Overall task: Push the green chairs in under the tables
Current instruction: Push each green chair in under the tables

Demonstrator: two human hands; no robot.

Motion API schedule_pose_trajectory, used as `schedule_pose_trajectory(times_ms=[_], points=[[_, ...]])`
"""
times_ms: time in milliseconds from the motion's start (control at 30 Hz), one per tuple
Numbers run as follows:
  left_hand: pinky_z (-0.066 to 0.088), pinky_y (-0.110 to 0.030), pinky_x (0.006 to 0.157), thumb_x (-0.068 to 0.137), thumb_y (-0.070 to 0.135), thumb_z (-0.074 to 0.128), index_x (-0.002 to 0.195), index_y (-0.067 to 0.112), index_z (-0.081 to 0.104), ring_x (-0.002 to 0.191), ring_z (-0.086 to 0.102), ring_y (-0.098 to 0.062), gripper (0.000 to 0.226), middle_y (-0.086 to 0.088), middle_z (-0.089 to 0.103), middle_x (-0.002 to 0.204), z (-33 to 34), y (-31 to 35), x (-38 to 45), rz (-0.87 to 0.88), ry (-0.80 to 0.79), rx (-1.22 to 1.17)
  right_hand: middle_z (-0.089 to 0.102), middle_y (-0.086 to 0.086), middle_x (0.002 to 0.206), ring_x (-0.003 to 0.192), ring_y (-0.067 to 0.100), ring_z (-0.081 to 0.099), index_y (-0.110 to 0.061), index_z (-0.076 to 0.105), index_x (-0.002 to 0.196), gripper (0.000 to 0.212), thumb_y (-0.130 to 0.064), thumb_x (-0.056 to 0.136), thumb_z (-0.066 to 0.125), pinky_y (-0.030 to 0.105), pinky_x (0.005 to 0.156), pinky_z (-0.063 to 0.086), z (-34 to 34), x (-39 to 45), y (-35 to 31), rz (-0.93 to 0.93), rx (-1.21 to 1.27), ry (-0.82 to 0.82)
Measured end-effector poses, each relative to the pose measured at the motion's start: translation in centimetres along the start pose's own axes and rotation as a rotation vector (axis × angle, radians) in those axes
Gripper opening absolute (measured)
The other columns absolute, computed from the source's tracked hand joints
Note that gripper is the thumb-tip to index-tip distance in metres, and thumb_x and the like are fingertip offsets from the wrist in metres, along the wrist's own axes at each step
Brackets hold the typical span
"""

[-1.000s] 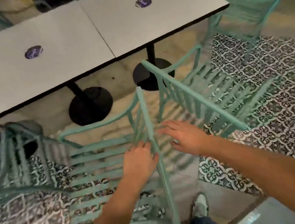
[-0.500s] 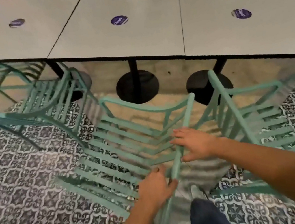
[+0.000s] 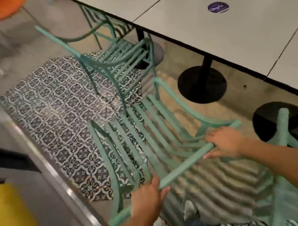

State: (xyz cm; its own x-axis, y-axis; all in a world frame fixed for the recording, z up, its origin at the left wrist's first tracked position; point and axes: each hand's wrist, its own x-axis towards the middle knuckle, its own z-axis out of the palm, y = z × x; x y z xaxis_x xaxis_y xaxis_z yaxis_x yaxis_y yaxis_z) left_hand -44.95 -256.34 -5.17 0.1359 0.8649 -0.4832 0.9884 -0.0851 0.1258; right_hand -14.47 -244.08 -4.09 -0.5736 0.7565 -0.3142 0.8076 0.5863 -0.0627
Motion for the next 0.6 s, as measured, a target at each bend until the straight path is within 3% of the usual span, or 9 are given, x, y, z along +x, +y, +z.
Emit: schedule_pose_trajectory(times_ms=[133,233,367,467,600], points=[[0.054,-0.036,0.075,0.082,0.076,0.002,0.118,0.027,0.042,0.087,0.065,-0.019,0.072,0.003,0.065,0.101,0.0,-1.7,0.1,0.115,0.032,0.039,0.068,0.003,0.097,0.088,0.022,0.066,-0.021,0.063,0.106,0.106,-0.094,0.061,0.000,0.029,0.066,0.043,0.6,0.4,-0.5,-0.044,-0.077,0.082],[0.055,-0.037,0.072,0.069,0.082,-0.014,0.113,0.027,0.044,0.081,0.064,-0.020,0.091,0.002,0.065,0.096,0.4,-3.2,0.3,0.197,0.067,0.054,0.069,0.002,0.094,0.085,0.021,0.066,-0.022,0.062,0.101,0.110,-0.092,0.060,-0.012,0.030,0.066,0.047,1.1,0.4,-1.0,-0.040,-0.134,0.091],[0.054,-0.037,0.072,0.081,0.077,0.001,0.117,0.027,0.045,0.080,0.063,-0.020,0.076,0.003,0.063,0.099,0.2,-5.6,-0.3,0.249,0.034,0.101,0.067,-0.002,0.088,0.076,0.018,0.065,-0.023,0.061,0.097,0.114,-0.091,0.058,-0.021,0.029,0.059,0.045,2.1,-0.2,-3.8,-0.009,-0.119,0.065],[0.053,-0.033,0.071,0.094,0.068,0.019,0.113,0.026,0.043,0.076,0.060,-0.016,0.051,0.006,0.060,0.097,-0.6,-7.6,-0.6,0.307,-0.003,0.128,0.064,-0.006,0.079,0.067,0.014,0.062,-0.024,0.057,0.094,0.105,-0.091,0.060,-0.015,0.028,0.056,0.046,2.0,-0.8,-6.2,0.033,-0.084,0.059],[0.053,-0.028,0.073,0.094,0.067,0.019,0.113,0.026,0.043,0.075,0.056,-0.010,0.051,0.011,0.054,0.093,-1.2,-10.5,-0.1,0.407,-0.031,0.133,0.067,-0.004,0.083,0.073,0.017,0.065,-0.022,0.059,0.102,0.108,-0.091,0.059,-0.014,0.029,0.060,0.048,2.7,-1.3,-9.6,0.139,-0.050,0.053]])
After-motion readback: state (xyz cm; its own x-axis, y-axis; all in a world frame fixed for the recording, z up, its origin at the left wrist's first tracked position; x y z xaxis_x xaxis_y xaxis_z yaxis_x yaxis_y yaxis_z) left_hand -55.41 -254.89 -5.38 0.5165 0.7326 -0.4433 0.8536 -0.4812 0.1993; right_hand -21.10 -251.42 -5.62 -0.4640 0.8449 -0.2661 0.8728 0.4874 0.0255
